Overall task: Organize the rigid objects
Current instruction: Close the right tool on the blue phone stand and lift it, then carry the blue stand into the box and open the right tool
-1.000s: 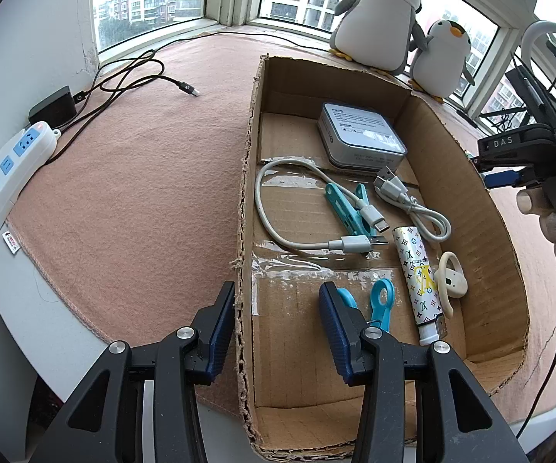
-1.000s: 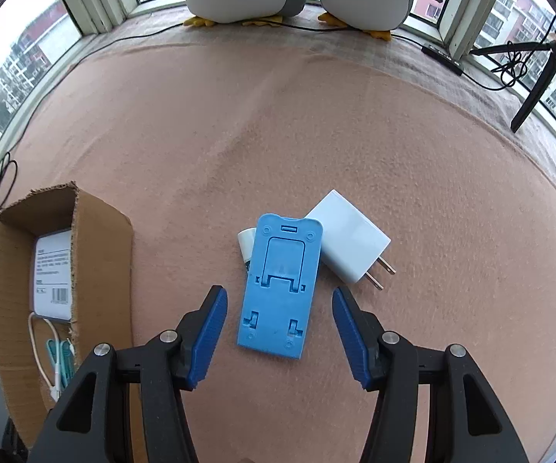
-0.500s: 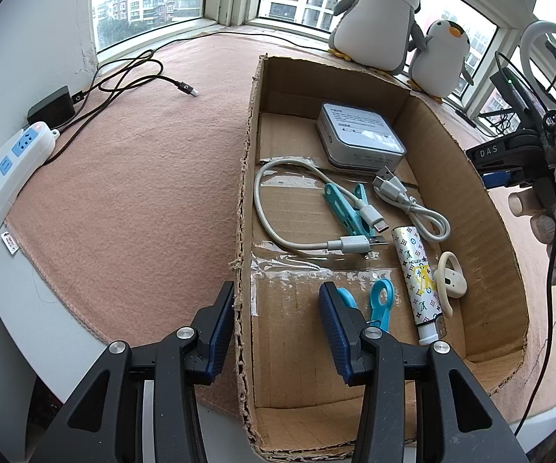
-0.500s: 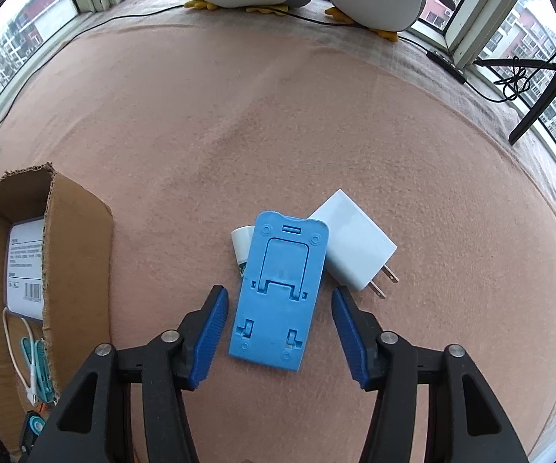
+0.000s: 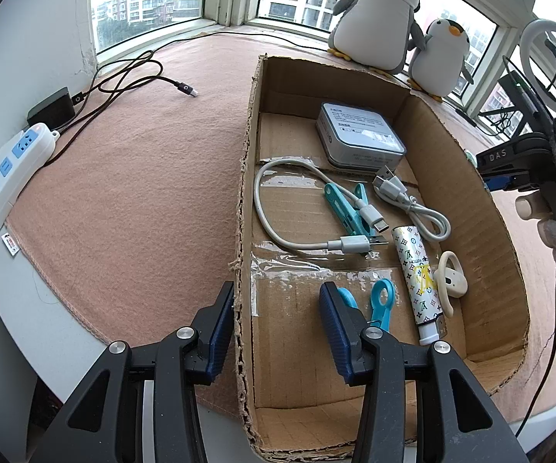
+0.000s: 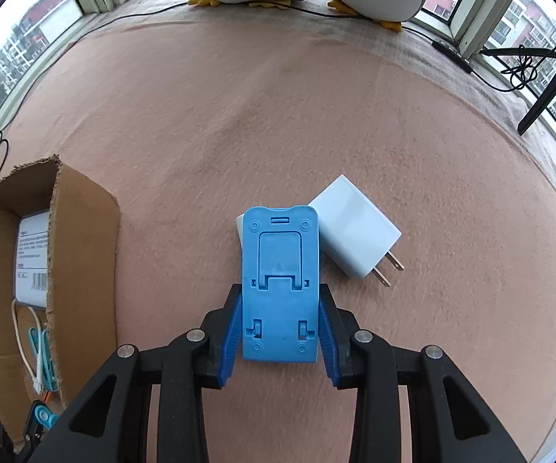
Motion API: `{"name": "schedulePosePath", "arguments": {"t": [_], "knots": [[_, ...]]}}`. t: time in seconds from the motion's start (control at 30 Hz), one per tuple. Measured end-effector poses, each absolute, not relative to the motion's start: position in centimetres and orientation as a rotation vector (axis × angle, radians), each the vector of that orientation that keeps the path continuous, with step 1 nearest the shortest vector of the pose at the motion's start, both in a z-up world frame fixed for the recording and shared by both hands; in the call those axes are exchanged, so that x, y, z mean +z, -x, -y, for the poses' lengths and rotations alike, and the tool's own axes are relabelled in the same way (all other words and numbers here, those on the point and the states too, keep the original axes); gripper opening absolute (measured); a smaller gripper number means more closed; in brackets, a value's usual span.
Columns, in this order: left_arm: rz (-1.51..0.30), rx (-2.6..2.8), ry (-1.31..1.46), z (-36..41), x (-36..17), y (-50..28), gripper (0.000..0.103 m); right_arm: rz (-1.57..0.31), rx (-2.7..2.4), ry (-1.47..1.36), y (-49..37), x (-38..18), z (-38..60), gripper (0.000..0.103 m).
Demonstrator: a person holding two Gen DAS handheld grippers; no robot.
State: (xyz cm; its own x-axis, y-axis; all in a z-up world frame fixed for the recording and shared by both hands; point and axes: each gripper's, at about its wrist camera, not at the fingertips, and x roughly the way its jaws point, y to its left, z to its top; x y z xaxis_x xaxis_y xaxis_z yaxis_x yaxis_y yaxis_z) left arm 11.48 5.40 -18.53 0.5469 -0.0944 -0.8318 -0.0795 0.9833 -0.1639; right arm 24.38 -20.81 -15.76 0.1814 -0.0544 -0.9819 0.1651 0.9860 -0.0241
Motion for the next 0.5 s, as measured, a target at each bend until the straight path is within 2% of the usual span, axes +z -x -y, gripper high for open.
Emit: {"name": "schedulePosePath", "arguments": {"t": [0.5], "knots": [[-0.994,-0.008,0.190,-5.3,-18.6,-11.6,0.048,-1.279,-0.078,-0.201,-19.6,-12.3,21.9,0.032]]}}
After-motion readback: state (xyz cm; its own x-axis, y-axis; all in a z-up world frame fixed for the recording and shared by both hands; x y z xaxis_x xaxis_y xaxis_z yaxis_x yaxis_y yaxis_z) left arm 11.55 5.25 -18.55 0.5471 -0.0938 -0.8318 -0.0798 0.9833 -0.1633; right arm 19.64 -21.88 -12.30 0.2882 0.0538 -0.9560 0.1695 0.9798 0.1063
